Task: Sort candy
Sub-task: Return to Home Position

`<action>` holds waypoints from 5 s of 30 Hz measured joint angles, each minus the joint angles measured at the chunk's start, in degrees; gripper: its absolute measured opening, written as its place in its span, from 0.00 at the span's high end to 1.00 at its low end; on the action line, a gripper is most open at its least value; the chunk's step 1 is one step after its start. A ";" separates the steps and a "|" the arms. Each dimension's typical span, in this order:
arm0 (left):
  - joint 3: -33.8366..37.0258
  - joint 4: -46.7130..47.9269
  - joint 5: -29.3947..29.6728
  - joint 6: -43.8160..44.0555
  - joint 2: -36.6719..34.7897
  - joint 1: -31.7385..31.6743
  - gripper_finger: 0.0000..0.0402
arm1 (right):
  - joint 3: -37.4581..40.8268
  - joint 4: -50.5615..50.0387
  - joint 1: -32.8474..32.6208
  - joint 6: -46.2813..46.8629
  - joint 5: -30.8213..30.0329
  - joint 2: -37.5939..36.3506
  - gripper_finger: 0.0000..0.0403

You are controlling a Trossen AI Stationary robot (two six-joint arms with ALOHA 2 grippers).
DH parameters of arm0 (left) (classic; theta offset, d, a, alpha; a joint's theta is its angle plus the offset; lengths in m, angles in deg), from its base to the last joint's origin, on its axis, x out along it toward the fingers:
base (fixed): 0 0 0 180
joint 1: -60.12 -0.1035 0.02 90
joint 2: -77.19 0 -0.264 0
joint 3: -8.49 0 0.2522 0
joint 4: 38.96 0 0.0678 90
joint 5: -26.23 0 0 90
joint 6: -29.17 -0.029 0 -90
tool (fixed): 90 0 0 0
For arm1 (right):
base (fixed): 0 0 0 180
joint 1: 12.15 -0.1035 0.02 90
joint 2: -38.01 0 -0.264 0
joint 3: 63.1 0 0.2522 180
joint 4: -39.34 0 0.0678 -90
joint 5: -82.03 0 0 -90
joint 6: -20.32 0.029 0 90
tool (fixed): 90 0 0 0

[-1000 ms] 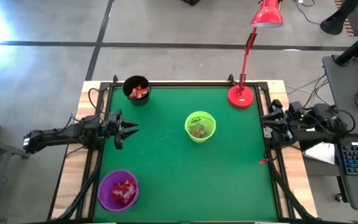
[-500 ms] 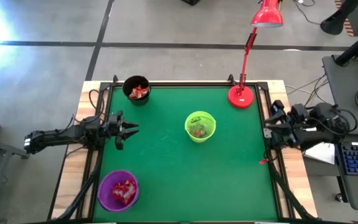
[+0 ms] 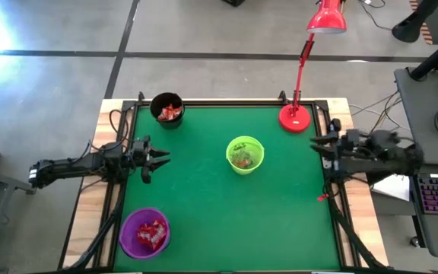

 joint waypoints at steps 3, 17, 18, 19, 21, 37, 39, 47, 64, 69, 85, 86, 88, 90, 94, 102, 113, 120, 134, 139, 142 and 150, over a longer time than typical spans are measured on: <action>0.00 -0.01 0.01 0.00 0.04 0.00 0.69 | 3.82 2.24 0.02 -0.64 -0.75 -0.02 0.75; 0.07 -0.28 0.05 -0.25 0.03 0.00 0.69 | 19.52 16.93 0.02 0.23 7.24 -0.07 0.75; 0.07 -0.28 0.05 -0.25 0.00 0.00 0.69 | 20.77 18.07 0.02 0.58 7.25 -0.07 0.75; 0.07 -0.30 0.05 -0.25 -0.02 0.00 0.69 | 21.87 19.43 0.02 0.65 7.25 -0.07 0.75; 0.09 -0.44 0.07 -0.24 -0.02 0.00 0.69 | 24.01 23.16 0.02 0.66 7.33 -0.07 0.75; 0.20 -0.94 0.11 -2.21 0.04 0.00 0.69 | 26.35 21.48 0.02 -1.31 7.71 0.01 0.75; 0.20 -0.96 0.09 -2.21 0.04 0.00 0.69 | 26.37 21.51 0.02 -1.31 7.71 0.00 0.75; 0.20 -0.98 0.01 -1.97 0.04 0.00 0.69 | 26.35 21.18 0.02 -0.85 7.73 0.68 0.75; 0.20 -1.00 -0.06 -1.95 0.07 0.02 0.69 | 26.35 21.11 0.02 -0.87 7.69 -0.02 0.75; 0.19 -0.65 -0.08 -1.95 0.12 0.01 0.69 | 26.37 21.33 0.00 -0.87 7.67 -0.02 0.75; 0.10 -0.34 1.23 1.77 1.05 0.00 0.69 | 26.39 21.55 0.02 -0.87 7.49 0.81 0.75; 0.09 -0.32 1.23 1.52 1.05 0.00 0.69 | 26.39 21.55 0.01 -0.87 7.49 0.81 0.75; 0.09 -0.32 1.27 1.17 1.05 0.00 0.69 | 26.39 21.57 0.01 -0.87 7.49 0.81 0.75; 0.09 -0.32 1.29 1.05 1.05 0.00 0.69 | 26.39 21.59 0.02 -0.87 7.49 0.81 0.75; 0.09 -0.32 1.32 1.02 1.28 0.00 0.69 | 26.39 21.59 0.00 -0.87 7.52 0.81 0.75; 0.09 -0.28 1.29 -0.44 2.70 0.00 0.69 | 26.39 21.62 0.01 -0.87 7.62 0.81 0.75; 0.09 -0.27 1.29 -0.46 0.67 0.61 0.69 | 26.39 21.64 0.00 -0.87 7.67 0.83 0.75; 0.10 -0.46 1.51 -7.11 -4.03 0.59 0.69 | 26.39 21.66 0.01 -0.87 7.65 0.83 0.75; 0.50 -1.28 -0.10 -22.68 -4.00 0.68 0.69 | 26.39 21.64 0.00 -0.87 7.60 0.85 0.75; 0.54 -1.47 -0.08 -25.44 -4.00 0.68 0.69 | 26.39 21.64 0.00 -0.87 7.59 0.85 0.75; 0.65 -1.97 -0.07 -25.48 -4.00 0.68 0.69 | 26.39 21.64 0.00 -0.87 7.58 0.85 0.75; 0.70 -2.43 -0.06 -25.49 -3.99 0.66 0.69 | 26.39 21.64 0.00 -0.87 7.58 0.85 0.75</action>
